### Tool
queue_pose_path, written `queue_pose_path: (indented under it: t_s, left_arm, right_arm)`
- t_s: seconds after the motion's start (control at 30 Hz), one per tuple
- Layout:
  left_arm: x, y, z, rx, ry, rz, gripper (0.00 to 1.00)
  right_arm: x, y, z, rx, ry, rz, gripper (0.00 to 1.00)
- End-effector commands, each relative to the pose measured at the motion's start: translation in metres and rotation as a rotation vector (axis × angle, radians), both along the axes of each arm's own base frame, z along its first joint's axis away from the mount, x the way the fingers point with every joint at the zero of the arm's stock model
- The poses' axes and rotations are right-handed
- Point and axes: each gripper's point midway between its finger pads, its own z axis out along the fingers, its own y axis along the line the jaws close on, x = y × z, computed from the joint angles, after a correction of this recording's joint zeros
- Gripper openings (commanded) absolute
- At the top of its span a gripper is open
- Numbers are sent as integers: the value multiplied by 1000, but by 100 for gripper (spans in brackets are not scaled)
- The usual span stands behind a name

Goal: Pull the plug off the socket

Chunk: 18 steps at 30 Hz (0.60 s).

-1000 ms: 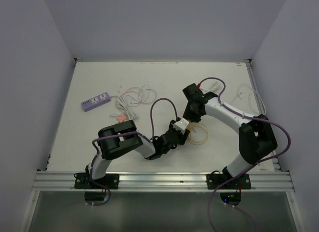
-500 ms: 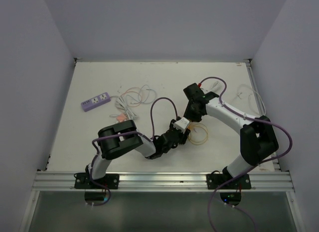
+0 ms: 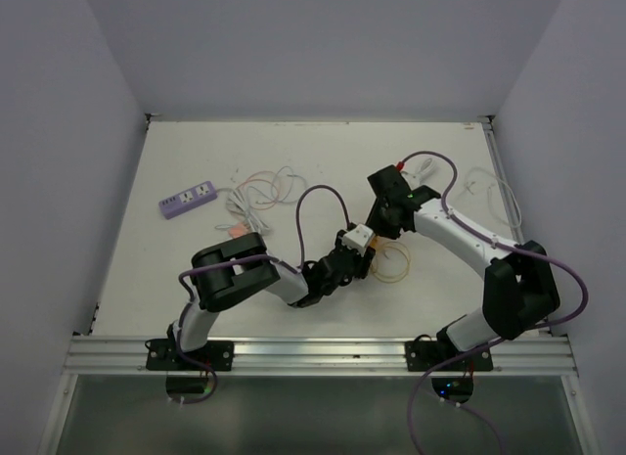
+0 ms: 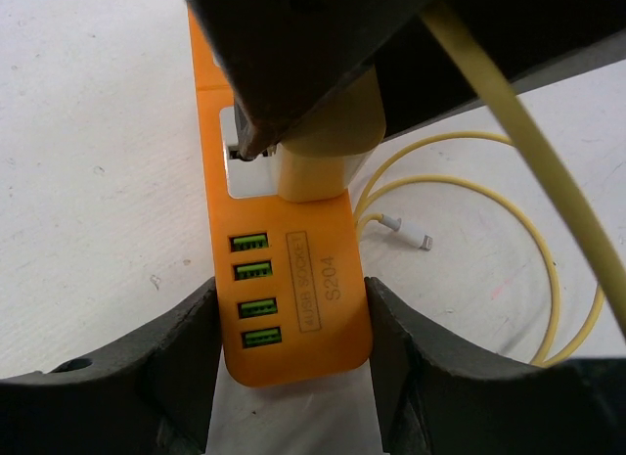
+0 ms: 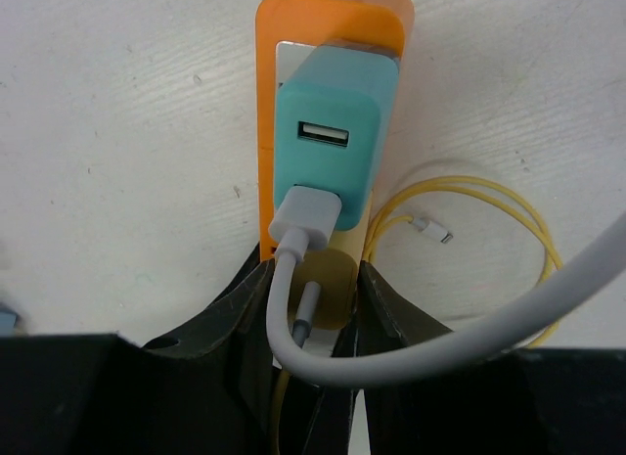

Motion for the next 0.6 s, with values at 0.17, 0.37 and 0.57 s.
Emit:
queue_pose_path:
  t_s: [0.17, 0.37, 0.57]
  left_arm:
    - [5, 29, -43, 101, 140, 80, 0]
    - [5, 33, -38, 111, 139, 97, 0]
    - [4, 32, -42, 128, 161, 97, 0]
  right_arm:
    - [13, 23, 27, 146, -102, -5, 0]
    - [15, 29, 19, 153, -89, 27, 0]
    - [37, 23, 40, 91, -173, 21, 1]
